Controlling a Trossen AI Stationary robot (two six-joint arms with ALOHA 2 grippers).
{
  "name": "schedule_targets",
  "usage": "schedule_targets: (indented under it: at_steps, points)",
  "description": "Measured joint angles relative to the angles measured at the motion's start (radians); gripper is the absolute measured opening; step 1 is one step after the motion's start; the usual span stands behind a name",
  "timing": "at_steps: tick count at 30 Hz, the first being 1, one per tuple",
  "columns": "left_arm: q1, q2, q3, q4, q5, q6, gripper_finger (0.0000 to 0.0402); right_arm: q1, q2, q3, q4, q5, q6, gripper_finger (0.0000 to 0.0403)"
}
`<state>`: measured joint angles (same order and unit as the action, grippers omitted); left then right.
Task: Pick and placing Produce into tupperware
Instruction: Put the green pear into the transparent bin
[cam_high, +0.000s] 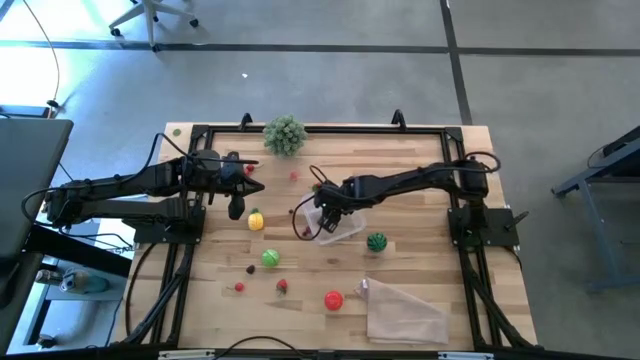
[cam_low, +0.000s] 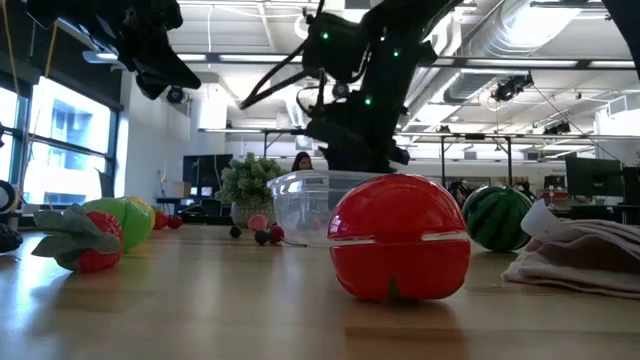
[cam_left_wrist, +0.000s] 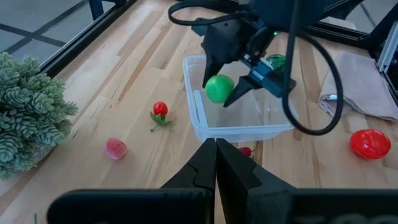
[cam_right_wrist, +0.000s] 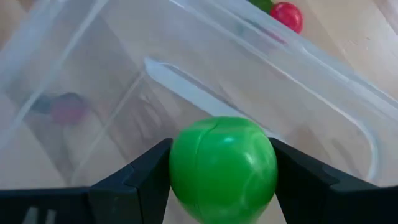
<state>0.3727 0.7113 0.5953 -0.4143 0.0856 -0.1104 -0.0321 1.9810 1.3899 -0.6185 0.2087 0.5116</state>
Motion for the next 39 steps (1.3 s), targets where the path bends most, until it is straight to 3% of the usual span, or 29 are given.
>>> schedule_targets:
  at_steps: [20, 39]
  points:
    - [0.000, 0.000, 0.000, 0.000, 0.000, 0.000, 0.0001, -0.001, 0.011, 0.000, 0.023, 0.001, -0.019, 0.0248]
    - [0.000, 0.000, 0.000, 0.000, 0.000, 0.000, 0.0001, -0.001, 0.011, 0.000, 0.027, 0.026, 0.007, 0.0250]
